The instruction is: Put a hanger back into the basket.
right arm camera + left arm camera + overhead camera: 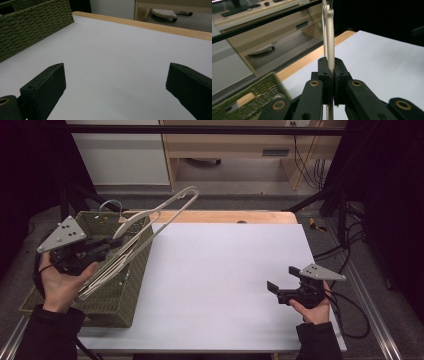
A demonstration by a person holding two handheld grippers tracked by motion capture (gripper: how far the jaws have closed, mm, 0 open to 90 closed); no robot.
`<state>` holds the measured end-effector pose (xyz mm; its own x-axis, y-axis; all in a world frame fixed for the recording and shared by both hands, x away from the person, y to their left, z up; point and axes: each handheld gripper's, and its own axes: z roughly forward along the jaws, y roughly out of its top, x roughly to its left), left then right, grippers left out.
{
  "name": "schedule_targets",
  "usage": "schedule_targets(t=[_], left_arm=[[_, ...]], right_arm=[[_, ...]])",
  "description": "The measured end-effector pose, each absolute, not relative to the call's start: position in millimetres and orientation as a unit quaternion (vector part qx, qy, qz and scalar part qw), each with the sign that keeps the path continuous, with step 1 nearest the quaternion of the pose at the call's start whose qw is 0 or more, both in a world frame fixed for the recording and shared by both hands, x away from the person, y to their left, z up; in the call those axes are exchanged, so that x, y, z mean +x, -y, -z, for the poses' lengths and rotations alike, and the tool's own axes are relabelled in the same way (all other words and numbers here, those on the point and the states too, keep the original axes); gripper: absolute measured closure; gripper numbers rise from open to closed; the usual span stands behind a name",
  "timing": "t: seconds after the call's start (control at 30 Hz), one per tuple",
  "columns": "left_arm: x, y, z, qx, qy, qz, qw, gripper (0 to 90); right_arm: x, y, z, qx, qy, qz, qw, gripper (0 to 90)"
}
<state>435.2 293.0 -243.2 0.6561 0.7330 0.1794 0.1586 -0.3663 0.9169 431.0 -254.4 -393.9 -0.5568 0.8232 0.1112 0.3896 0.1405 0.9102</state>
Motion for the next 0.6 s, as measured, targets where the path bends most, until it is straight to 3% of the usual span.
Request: schedule_targets(t=[0.6], left_arm=[[464, -380, 276, 0.771, -0.344, -0.328, 0.425, 86.3]], right_arm=[[431, 253, 395, 0.410, -0.732, -0.498, 0.218, 4.5]])
